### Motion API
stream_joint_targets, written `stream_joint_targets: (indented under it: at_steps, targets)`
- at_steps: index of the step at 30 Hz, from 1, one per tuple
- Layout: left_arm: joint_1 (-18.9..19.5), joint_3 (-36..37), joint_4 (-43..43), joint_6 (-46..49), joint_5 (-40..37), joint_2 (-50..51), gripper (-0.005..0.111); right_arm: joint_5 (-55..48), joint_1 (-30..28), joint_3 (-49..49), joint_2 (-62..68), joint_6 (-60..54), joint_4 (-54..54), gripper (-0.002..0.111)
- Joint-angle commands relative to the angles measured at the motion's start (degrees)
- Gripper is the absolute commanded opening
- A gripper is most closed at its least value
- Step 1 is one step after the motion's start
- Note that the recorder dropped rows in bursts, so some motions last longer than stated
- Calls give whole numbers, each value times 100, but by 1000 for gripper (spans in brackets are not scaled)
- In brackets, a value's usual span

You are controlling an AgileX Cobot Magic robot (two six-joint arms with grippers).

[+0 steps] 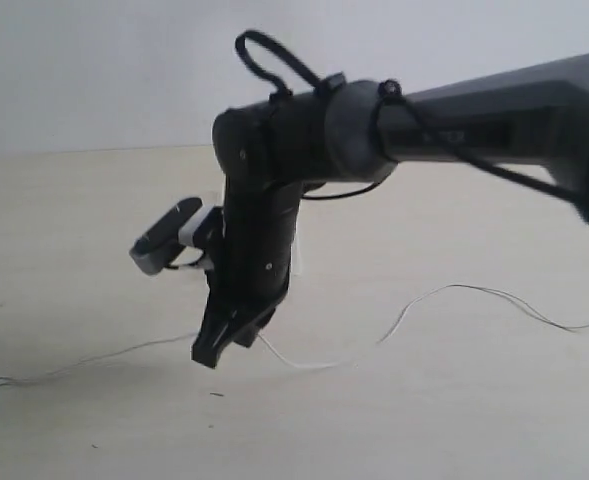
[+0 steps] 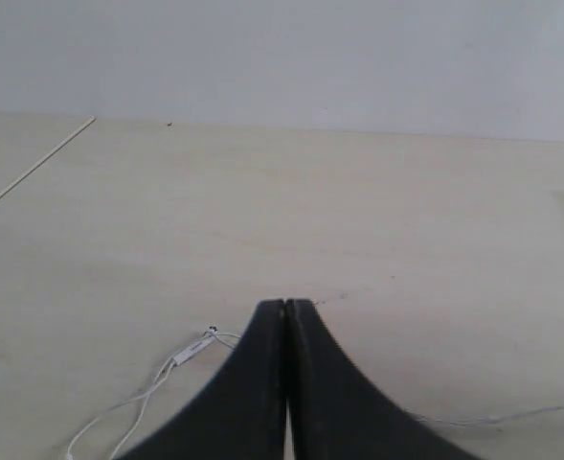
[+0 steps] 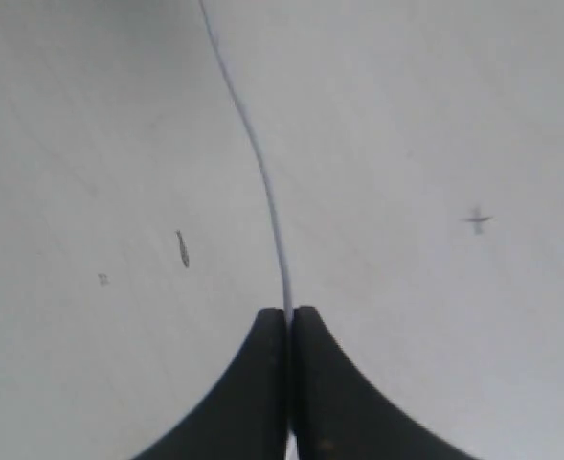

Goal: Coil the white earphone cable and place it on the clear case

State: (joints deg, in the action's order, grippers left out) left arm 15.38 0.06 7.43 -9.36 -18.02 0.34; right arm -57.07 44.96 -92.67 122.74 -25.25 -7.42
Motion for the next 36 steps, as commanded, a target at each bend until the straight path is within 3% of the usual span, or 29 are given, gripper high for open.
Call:
stream_joint_targets:
  at_steps: [1,15,26,36]
  targets:
    - [16,-6,-17,24,25,-34,0,291,7,-39,-774,-19,60,0]
    - [16,-6,-17,24,25,-34,0,1190,7,-39,-3379,-103,48,0]
    - [16,-6,-8,46,25,-34,0,1987,7,-39,-4025,-167,59,0]
    - [16,-6,1604,338,446,-34,0,2198,7,-451,-4148,-167,37,0]
